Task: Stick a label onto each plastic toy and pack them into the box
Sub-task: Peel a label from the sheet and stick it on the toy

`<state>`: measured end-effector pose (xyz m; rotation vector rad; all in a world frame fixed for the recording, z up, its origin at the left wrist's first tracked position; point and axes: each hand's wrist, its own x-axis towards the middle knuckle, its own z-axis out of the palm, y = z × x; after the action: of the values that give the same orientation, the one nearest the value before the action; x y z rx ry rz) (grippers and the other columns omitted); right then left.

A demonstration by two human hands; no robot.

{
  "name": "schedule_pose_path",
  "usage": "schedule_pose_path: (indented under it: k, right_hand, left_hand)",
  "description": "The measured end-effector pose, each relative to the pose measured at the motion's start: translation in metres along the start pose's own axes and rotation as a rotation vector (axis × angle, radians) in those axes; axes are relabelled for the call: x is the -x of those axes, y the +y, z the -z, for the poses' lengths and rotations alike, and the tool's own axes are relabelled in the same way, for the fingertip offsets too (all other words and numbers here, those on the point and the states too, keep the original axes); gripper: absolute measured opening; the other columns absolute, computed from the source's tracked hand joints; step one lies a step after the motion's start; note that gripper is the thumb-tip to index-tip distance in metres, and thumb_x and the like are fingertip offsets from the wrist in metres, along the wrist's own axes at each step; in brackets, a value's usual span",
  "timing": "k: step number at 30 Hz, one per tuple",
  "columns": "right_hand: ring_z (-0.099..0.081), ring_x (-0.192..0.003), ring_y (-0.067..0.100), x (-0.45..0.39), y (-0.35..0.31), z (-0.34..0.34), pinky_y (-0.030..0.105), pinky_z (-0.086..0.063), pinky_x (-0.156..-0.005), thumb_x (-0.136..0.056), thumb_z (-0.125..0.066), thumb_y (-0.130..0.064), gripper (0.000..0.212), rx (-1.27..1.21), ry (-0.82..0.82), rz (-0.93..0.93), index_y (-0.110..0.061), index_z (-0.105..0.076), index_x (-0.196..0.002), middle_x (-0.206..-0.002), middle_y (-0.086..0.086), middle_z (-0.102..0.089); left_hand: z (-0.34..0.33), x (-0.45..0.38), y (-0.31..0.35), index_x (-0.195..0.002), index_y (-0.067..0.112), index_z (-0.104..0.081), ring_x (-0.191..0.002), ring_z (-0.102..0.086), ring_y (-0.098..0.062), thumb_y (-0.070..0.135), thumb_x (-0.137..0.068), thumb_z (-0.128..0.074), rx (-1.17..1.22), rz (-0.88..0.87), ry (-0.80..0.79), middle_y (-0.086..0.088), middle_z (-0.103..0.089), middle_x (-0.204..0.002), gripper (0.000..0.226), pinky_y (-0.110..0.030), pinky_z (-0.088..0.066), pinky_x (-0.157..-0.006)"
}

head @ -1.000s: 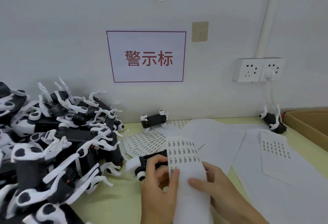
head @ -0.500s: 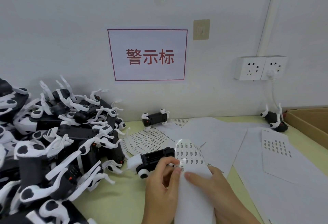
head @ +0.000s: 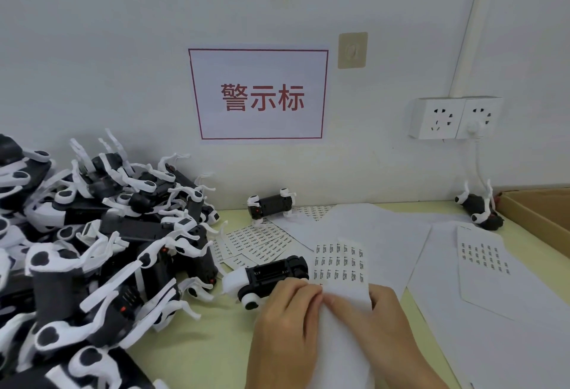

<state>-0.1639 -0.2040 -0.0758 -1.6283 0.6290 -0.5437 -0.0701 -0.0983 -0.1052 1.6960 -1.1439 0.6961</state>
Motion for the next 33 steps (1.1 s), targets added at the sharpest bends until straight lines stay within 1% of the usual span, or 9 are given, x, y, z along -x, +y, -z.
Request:
schedule_pose_path:
  k: [3, 10, 13, 18, 20, 23, 27, 30, 33]
  right_hand:
    - [-0.072, -0.075, 0.001, 0.0024, -0.0025, -0.0007, 0.016, -0.054, -0.064, -0.084, -0.073, -0.012, 0.034, 0.052, -0.030, 0.096, -0.045, -0.077, -0.077, -0.079, -0.013, -0.076]
    - [-0.070, -0.070, 0.001, 0.0046, -0.0009, -0.0031, 0.012, -0.050, -0.059, -0.086, -0.073, -0.017, 0.033, 0.143, -0.012, 0.193, -0.048, -0.075, -0.076, -0.075, -0.014, -0.075]
    - [-0.072, -0.076, 0.012, 0.0037, 0.0004, -0.0029, 0.026, -0.057, -0.065, -0.086, -0.072, -0.019, 0.023, 0.162, -0.021, 0.187, -0.039, -0.077, -0.077, -0.076, -0.008, -0.076]
    - [-0.072, -0.078, 0.021, 0.0015, 0.0020, -0.0028, 0.037, -0.056, -0.072, -0.084, -0.074, -0.022, 0.006, 0.156, -0.023, 0.131, -0.026, -0.077, -0.081, -0.077, 0.000, -0.076]
    - [-0.072, -0.077, 0.015, 0.0005, 0.0015, -0.0016, 0.031, -0.057, -0.070, -0.085, -0.073, -0.021, 0.011, 0.140, -0.025, 0.102, -0.029, -0.078, -0.080, -0.077, -0.004, -0.076]
    - [-0.072, -0.073, 0.003, -0.0020, 0.0027, 0.0019, 0.014, -0.051, -0.060, -0.087, -0.071, -0.015, 0.020, 0.112, -0.020, 0.067, -0.027, -0.078, -0.073, -0.077, -0.011, -0.076]
    - [-0.071, -0.072, 0.004, -0.0022, 0.0040, 0.0021, 0.018, -0.054, -0.064, -0.086, -0.073, -0.015, 0.018, 0.108, -0.001, 0.075, -0.019, -0.075, -0.069, -0.074, -0.008, -0.075]
    - [-0.069, -0.070, 0.001, -0.0010, 0.0034, 0.0016, 0.013, -0.049, -0.060, -0.087, -0.072, -0.014, 0.023, 0.156, -0.045, 0.098, -0.021, -0.075, -0.066, -0.073, -0.009, -0.075]
    - [-0.070, -0.075, 0.004, -0.0014, 0.0042, 0.0024, 0.014, -0.047, -0.063, -0.087, -0.073, -0.017, 0.016, 0.189, -0.040, 0.084, -0.020, -0.075, -0.072, -0.077, -0.006, -0.075]
  left_hand:
    - [0.0024, -0.0016, 0.0001, -0.086, 0.005, -0.074, -0.081, -0.062, -0.008, 0.018, -0.091, -0.056, 0.048, 0.033, -0.005, 0.002, -0.065, -0.087, 0.023, -0.025, -0.053, -0.071]
    - [0.0013, -0.0018, -0.0018, -0.081, 0.006, -0.074, -0.071, -0.063, -0.010, 0.017, -0.089, -0.058, -0.003, -0.013, -0.012, 0.000, -0.065, -0.081, 0.021, -0.023, -0.053, -0.064]
    - [0.0010, -0.0025, -0.0018, -0.075, 0.005, -0.073, -0.064, -0.062, -0.010, 0.017, -0.085, -0.058, -0.043, -0.032, -0.004, -0.001, -0.065, -0.076, 0.021, -0.020, -0.052, -0.058]
    - [0.0012, -0.0011, 0.0010, -0.075, 0.011, -0.069, -0.064, -0.041, 0.011, 0.019, -0.084, -0.059, 0.016, 0.105, -0.017, 0.008, -0.060, -0.073, 0.016, -0.009, -0.040, -0.056]
    - [0.0018, 0.0001, 0.0009, -0.080, 0.013, -0.069, -0.067, -0.043, 0.013, 0.013, -0.085, -0.064, 0.049, 0.130, -0.062, 0.010, -0.060, -0.077, 0.008, -0.010, -0.040, -0.058]
    - [0.0041, -0.0010, 0.0002, -0.086, 0.016, -0.070, -0.074, -0.056, 0.006, 0.013, -0.088, -0.065, 0.138, 0.176, -0.145, 0.014, -0.060, -0.084, 0.006, -0.011, -0.042, -0.060]
    - [0.0071, -0.0029, -0.0011, -0.084, 0.019, -0.072, -0.080, -0.062, -0.004, 0.016, -0.086, -0.072, 0.218, 0.296, -0.190, 0.016, -0.063, -0.085, 0.004, -0.013, -0.044, -0.059]
    - [0.0088, -0.0045, -0.0043, -0.076, 0.026, -0.072, -0.082, -0.061, -0.006, 0.004, -0.083, -0.077, 0.240, 0.409, -0.230, 0.019, -0.065, -0.085, 0.024, -0.012, -0.043, -0.063]
    - [0.0103, -0.0062, -0.0060, -0.073, 0.026, -0.073, -0.080, -0.060, -0.009, -0.002, -0.083, -0.074, 0.267, 0.474, -0.262, 0.017, -0.066, -0.079, 0.030, -0.016, -0.043, -0.063]
